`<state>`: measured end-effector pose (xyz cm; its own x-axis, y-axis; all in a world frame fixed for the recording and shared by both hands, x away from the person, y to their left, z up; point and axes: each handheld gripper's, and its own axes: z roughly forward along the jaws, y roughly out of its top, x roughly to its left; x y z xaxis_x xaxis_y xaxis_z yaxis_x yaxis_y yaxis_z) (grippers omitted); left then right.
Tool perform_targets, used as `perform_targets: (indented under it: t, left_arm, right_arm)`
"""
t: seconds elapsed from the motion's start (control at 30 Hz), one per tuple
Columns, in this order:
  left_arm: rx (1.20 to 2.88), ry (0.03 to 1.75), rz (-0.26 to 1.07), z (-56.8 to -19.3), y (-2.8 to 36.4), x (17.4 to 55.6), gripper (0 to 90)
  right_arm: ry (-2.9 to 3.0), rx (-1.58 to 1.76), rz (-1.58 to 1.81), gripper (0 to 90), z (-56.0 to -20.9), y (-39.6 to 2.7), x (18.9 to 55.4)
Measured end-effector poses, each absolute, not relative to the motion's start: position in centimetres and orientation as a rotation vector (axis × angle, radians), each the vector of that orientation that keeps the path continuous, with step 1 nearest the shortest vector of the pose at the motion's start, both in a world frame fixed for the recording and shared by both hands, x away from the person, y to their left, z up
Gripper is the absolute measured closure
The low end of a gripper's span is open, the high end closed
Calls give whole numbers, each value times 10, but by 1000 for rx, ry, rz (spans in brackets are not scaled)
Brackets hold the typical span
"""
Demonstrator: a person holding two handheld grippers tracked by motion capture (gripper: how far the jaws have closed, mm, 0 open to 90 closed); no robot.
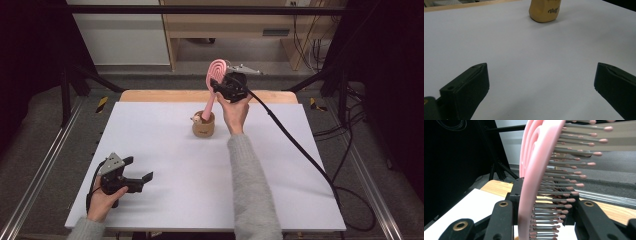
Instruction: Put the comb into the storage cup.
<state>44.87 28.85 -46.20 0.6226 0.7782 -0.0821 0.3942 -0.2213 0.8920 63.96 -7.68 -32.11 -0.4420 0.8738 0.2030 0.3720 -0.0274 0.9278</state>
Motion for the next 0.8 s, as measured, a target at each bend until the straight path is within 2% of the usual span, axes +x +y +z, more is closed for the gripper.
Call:
perform_targets:
  t: [0.8]
  left_arm:
    - [1837,942,479,-462,289,449,0]
  right_arm:
    - [1820,1328,1452,631,-342,-68,645]
